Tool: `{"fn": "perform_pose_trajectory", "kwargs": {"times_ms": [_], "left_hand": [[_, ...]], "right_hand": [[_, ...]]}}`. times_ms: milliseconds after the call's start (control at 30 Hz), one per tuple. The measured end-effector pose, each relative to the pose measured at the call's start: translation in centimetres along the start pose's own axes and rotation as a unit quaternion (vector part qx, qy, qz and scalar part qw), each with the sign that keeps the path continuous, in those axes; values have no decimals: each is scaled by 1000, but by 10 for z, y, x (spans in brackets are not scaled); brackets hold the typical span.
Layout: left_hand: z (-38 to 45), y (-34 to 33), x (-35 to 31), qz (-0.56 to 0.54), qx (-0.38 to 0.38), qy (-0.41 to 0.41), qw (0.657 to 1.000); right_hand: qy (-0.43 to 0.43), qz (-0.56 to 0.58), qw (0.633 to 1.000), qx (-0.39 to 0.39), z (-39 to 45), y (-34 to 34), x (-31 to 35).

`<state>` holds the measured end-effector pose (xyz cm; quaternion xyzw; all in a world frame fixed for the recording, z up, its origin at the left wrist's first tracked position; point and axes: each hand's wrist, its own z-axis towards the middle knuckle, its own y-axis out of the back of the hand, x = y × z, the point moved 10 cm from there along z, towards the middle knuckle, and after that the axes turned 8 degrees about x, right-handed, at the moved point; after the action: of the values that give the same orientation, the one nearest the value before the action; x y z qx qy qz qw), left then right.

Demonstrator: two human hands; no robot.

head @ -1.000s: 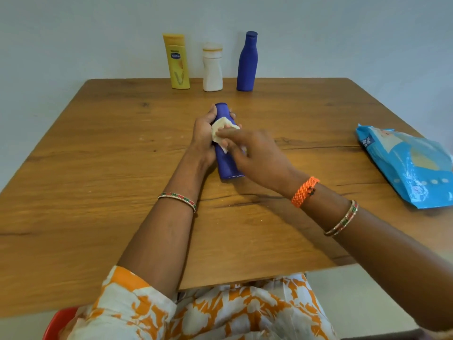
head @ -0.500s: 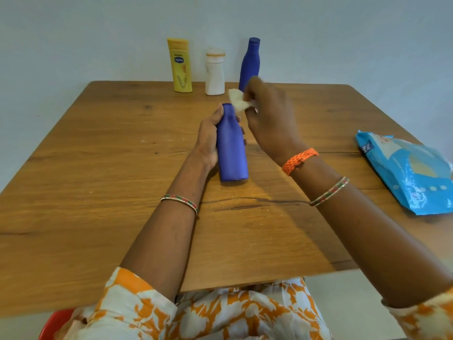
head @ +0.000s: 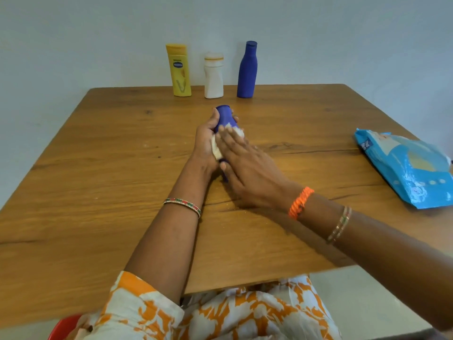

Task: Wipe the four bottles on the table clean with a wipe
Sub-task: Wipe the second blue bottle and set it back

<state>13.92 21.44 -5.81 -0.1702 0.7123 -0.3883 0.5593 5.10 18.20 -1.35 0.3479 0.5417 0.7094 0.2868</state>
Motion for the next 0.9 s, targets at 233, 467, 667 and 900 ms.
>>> {"fn": "perform_pose_trajectory", "kwargs": {"times_ms": [233, 467, 667, 900], "left_hand": [[-1, 0, 5, -39, 6, 15, 999], [6, 12, -4, -111, -46, -26, 992], [4, 1, 0, -85, 0, -13, 996], [-5, -14, 7, -47, 30, 2, 998]], "right_hand": [[-25, 128, 991, -4, 47, 16, -34], [7, 98, 992, 78, -26, -15, -11], [-33, 115, 982, -146, -8, 48, -34], [-59, 168, 946, -270, 28, 87, -55]]}}
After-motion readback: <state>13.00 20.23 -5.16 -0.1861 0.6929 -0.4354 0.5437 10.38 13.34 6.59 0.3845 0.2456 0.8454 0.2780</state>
